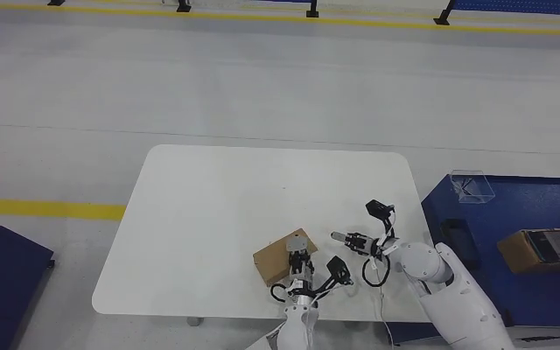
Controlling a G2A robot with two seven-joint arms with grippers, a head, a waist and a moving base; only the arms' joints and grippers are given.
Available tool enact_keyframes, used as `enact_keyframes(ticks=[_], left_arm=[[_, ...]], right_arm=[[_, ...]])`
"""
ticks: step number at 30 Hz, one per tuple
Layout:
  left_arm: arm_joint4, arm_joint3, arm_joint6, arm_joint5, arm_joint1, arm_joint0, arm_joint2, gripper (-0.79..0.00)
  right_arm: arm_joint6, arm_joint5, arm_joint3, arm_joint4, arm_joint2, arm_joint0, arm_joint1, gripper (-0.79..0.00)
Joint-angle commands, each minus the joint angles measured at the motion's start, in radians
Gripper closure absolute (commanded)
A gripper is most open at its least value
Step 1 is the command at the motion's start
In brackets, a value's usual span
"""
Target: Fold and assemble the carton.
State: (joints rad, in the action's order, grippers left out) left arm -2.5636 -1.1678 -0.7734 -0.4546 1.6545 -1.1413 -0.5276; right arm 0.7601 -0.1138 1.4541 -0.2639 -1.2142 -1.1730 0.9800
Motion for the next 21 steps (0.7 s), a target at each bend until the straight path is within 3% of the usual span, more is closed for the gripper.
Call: enact_keyframes(ticks=[1, 2, 8, 11, 16, 19, 21], left_arm=[[-0.006, 0.009, -0.005, 0.000, 0.008, 0.000, -0.004, -0.092], [-0.009, 0.012, -0.009, 0.000, 0.012, 0.000, -0.006, 0.000], [0.015, -0.037, 0.066, -0.045, 0.029, -0.032, -0.011, 0.000], [0.106, -0.133, 0.212, -0.085, 0.025, -0.078, -0.024, 0.000], [0.426, -0.345, 0.643, -0.113, -0.011, -0.193, -0.082, 0.000], [0.717, -0.422, 0.943, -0.022, -0.045, -0.265, -0.158, 0.000], [0.832, -0.429, 1.073, 0.060, -0.061, -0.307, -0.213, 0.000]], right_arm=[[0.002, 0.001, -0.002, 0.001, -0.002, 0.000, 0.000, -0.785], [0.003, 0.003, -0.003, 0.003, -0.003, 0.001, 0.001, -0.785], [0.002, 0.004, -0.011, 0.021, -0.018, 0.003, 0.002, -0.785], [0.004, 0.004, -0.012, 0.043, -0.036, 0.004, 0.001, -0.785], [0.017, 0.013, -0.001, 0.104, -0.091, -0.010, -0.004, -0.785], [0.034, 0.015, 0.008, 0.155, -0.134, -0.021, -0.009, -0.785], [0.053, 0.013, 0.016, 0.179, -0.159, -0.029, -0.012, -0.785]])
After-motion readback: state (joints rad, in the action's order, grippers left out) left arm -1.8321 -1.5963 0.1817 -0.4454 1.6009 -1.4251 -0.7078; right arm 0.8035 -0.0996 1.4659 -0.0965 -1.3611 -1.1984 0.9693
